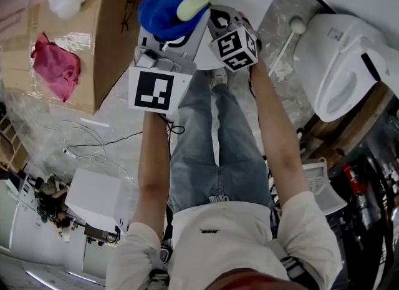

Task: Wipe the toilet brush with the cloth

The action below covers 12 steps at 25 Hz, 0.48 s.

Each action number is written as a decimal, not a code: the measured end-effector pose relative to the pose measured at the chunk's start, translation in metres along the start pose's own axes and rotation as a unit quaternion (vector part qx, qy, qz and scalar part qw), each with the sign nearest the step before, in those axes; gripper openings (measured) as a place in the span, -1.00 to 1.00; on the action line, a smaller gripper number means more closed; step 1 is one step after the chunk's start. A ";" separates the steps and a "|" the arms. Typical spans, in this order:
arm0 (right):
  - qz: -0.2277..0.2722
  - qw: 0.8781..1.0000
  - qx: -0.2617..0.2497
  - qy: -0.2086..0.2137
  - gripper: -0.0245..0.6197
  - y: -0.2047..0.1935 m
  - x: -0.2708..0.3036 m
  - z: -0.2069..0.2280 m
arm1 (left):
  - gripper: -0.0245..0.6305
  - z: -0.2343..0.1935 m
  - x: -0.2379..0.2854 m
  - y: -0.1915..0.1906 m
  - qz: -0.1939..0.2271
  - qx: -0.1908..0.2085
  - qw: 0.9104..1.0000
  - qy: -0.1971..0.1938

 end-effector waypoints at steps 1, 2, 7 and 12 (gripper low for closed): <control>-0.001 1.000 0.004 0.002 -0.94 0.000 0.000 0.000 | -0.48 0.000 -0.001 -0.002 0.003 -0.005 1.000 0.001; -0.002 1.000 0.008 0.004 -0.94 0.001 -0.001 0.001 | -0.47 0.000 -0.001 -0.003 0.006 -0.008 1.000 0.001; 0.036 0.998 0.049 0.013 -0.94 0.013 -0.014 0.003 | -0.36 0.000 0.000 -0.010 0.003 -0.016 1.000 0.004; 0.082 0.993 0.088 0.000 -0.94 0.025 -0.035 0.005 | -0.30 0.000 0.007 -0.026 -0.008 -0.021 1.000 0.007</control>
Point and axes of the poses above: the fingertips, and each gripper's own axes: x forward along the fingers, z to its right, y out of its top, the point moved 7 cm from there along -x, backward along the fingers, and after that the axes turned 3 degrees about -y, right-handed, at the moved point
